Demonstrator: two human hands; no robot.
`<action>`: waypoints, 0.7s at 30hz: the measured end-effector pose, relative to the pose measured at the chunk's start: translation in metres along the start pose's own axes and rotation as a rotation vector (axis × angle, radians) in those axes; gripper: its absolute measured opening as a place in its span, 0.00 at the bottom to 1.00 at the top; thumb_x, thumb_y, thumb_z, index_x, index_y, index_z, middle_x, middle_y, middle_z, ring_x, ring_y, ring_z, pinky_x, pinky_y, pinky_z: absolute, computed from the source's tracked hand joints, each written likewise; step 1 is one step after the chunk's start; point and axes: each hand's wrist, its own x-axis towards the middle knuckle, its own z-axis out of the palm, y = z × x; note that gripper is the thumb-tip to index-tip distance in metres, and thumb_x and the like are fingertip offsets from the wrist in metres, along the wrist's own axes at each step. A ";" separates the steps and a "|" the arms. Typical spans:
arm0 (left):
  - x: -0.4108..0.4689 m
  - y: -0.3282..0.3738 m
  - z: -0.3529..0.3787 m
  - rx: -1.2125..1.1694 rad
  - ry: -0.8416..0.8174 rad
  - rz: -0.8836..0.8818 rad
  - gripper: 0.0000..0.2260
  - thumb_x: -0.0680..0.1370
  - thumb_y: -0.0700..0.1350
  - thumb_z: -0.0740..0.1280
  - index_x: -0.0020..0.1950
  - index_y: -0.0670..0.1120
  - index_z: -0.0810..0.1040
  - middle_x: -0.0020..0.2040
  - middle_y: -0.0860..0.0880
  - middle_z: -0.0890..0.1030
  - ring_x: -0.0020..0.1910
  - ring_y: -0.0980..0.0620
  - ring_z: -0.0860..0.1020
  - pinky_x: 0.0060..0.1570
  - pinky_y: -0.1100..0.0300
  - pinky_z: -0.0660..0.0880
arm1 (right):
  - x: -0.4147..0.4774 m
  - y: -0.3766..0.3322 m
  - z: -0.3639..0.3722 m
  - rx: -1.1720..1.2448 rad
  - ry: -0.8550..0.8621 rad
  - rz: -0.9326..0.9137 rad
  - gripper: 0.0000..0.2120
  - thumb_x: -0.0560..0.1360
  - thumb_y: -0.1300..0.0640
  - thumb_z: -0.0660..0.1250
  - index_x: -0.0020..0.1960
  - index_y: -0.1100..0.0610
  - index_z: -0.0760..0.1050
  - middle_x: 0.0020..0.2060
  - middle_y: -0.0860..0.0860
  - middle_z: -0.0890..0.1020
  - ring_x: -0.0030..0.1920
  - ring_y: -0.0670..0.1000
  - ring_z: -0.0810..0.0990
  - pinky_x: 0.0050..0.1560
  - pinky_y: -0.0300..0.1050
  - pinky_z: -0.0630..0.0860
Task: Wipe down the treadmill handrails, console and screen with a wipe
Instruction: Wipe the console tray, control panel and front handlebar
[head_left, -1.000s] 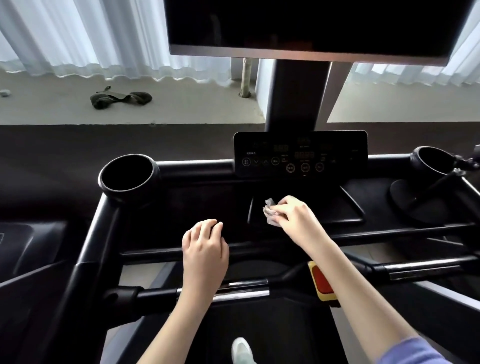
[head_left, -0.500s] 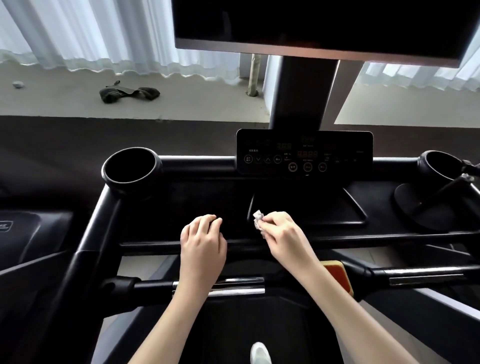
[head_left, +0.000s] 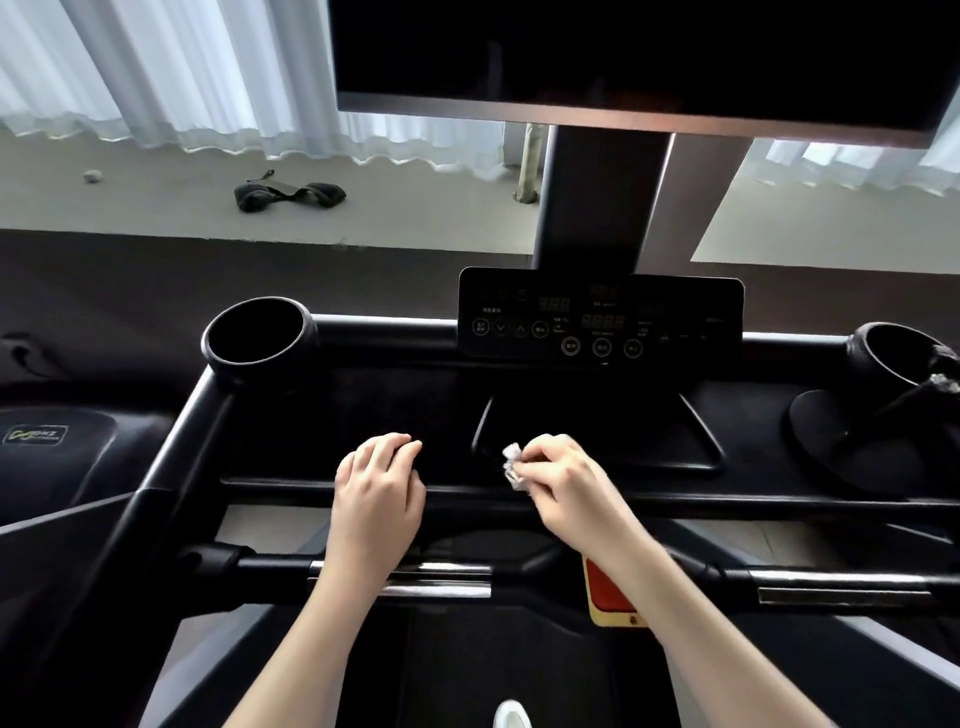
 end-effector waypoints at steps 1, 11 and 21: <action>0.000 0.000 0.000 0.000 0.003 0.001 0.19 0.75 0.46 0.55 0.56 0.41 0.81 0.55 0.47 0.80 0.57 0.46 0.77 0.58 0.47 0.72 | 0.001 -0.005 0.003 0.028 -0.028 -0.017 0.05 0.71 0.70 0.72 0.42 0.61 0.83 0.45 0.48 0.80 0.48 0.46 0.77 0.52 0.30 0.73; 0.004 0.032 0.017 -0.067 0.017 -0.055 0.17 0.74 0.45 0.59 0.58 0.41 0.81 0.57 0.48 0.80 0.58 0.46 0.77 0.59 0.46 0.71 | -0.012 0.009 -0.008 0.012 0.035 0.010 0.07 0.69 0.70 0.72 0.43 0.61 0.84 0.42 0.49 0.81 0.45 0.48 0.77 0.48 0.32 0.73; 0.006 0.046 0.027 -0.041 -0.020 0.046 0.18 0.75 0.46 0.56 0.57 0.44 0.81 0.57 0.51 0.80 0.60 0.49 0.75 0.61 0.45 0.71 | -0.006 0.028 -0.007 -0.173 0.211 0.213 0.11 0.65 0.74 0.74 0.44 0.62 0.83 0.37 0.52 0.83 0.40 0.53 0.80 0.43 0.35 0.75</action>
